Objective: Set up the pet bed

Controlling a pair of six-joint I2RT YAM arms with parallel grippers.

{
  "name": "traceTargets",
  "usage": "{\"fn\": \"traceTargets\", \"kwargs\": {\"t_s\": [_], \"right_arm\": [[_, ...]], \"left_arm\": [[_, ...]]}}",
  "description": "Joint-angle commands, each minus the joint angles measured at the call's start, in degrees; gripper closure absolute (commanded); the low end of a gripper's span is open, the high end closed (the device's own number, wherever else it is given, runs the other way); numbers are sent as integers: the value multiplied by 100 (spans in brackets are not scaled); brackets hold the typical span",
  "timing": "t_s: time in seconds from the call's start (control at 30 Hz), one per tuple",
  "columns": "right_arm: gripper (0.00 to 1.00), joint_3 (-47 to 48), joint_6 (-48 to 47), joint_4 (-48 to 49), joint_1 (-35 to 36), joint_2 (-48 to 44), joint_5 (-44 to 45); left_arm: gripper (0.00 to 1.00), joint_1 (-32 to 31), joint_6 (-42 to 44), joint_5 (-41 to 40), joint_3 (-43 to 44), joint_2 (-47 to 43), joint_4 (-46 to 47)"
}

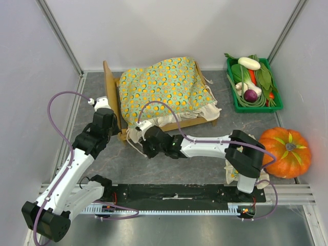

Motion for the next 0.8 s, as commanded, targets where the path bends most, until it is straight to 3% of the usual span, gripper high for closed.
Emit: {"fn": "traceTargets", "kwargs": {"t_s": [0.0, 0.27, 0.47, 0.5, 0.53, 0.6, 0.63, 0.73, 0.77], "right_arm": [[100, -94, -514, -594, 194, -608, -1100], [100, -208, -664, -1166, 615, -714, -1927], [100, -393, -558, -1087, 792, -618, -1272], [100, -349, -593, -1087, 792, -592, -1077], [100, -236, -611, -1087, 748, -574, -980], [100, -51, -594, -999, 695, -469, -900], [100, 2, -567, -982, 643, -425, -882], [100, 12, -418, -806, 590, -363, -759], [100, -40, -374, -632, 581, -371, -716]], "left_arm": [[98, -6, -810, 682, -222, 140, 246], [98, 29, -793, 682, -222, 157, 255], [95, 38, -758, 831, -222, 105, 255], [88, 38, -766, 866, -205, 35, 211], [67, 38, -784, 927, -196, -18, 158], [47, 38, -862, 893, -73, -141, -43], [29, 38, -880, 815, -38, -316, -270], [9, 38, -968, 578, 217, -763, -832], [7, 38, -1012, 533, 348, -870, -966]]}}
